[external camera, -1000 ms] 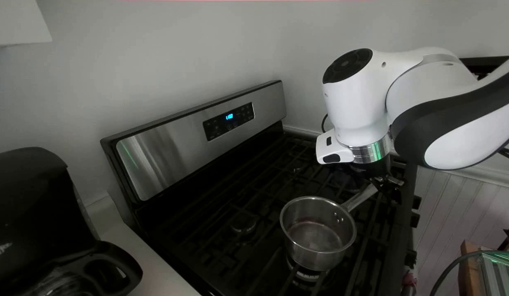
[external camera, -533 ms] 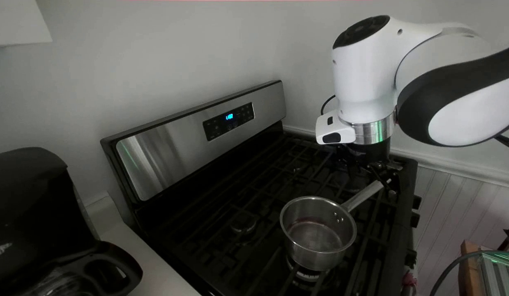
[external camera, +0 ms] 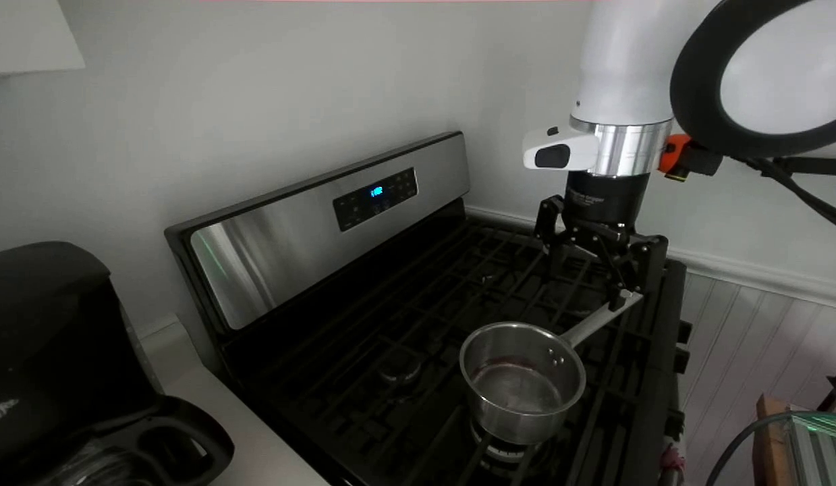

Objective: Move the pot to the right

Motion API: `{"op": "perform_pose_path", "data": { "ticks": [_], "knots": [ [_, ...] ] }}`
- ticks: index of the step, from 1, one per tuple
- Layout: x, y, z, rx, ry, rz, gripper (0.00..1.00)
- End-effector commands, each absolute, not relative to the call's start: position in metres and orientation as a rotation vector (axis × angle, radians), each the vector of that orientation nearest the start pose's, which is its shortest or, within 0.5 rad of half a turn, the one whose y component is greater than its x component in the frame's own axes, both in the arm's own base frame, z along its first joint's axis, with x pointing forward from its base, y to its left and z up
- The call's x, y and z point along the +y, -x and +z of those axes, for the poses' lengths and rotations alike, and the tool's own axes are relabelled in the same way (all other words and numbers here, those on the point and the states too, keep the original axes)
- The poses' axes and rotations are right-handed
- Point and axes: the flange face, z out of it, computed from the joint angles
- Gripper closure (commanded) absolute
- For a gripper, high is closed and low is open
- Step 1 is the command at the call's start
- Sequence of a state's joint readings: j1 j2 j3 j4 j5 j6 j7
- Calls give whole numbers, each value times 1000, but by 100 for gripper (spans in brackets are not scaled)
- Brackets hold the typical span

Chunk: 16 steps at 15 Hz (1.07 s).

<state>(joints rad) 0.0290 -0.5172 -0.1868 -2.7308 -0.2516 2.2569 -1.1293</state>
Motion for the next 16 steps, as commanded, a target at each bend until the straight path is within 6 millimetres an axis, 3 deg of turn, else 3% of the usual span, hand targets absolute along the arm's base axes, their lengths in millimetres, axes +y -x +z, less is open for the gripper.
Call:
{"op": "perform_pose_path", "data": {
  "ticks": [1,12,13,16],
  "knots": [
    [-62,-357,395,-1738,2660,-129,0],
    [-66,-349,417,-1596,2633,-315,0],
    [-65,-354,409,-1604,2662,-268,0],
    [-65,-354,411,-1598,2663,-282,0]
  ]
}}
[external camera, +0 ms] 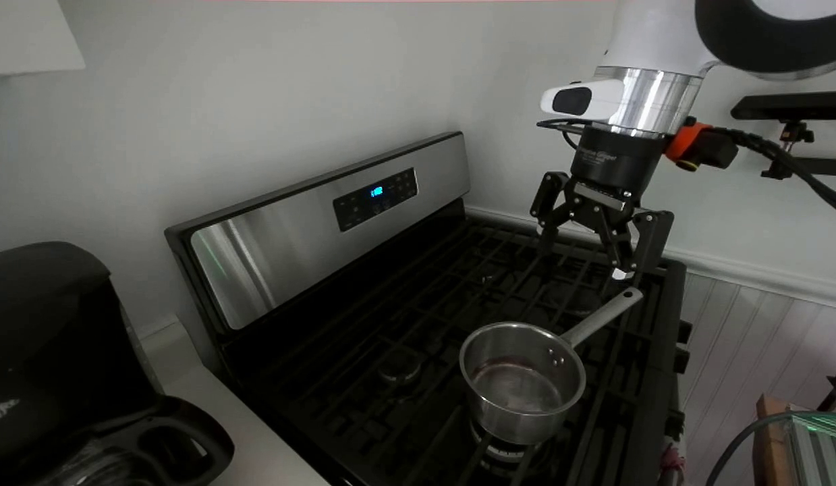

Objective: Move the pot to the right

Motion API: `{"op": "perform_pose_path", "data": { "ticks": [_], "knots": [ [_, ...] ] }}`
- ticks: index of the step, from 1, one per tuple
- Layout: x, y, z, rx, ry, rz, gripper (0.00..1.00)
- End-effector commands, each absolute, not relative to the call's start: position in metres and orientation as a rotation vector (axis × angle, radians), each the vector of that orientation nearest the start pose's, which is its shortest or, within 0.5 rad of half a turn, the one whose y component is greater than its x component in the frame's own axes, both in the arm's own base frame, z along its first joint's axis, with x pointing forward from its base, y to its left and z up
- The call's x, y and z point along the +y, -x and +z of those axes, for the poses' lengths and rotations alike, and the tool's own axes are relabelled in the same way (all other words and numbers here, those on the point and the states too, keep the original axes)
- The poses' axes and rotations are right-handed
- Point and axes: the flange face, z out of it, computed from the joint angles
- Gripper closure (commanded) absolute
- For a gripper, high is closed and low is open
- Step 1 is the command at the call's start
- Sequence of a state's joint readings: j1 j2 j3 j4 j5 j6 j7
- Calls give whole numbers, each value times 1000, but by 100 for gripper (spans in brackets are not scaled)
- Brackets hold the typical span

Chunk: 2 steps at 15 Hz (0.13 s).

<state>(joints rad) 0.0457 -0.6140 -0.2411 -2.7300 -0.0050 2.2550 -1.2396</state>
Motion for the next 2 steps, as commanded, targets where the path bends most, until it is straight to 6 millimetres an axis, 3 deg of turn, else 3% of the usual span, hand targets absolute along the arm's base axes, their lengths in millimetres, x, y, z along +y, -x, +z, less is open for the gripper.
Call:
{"op": "perform_pose_path", "data": {
  "ticks": [1,2],
  "knots": [
    [-65,-354,412,-1598,2663,-283,0],
    [-65,-354,412,-1598,2663,-283,0]
  ]
}}
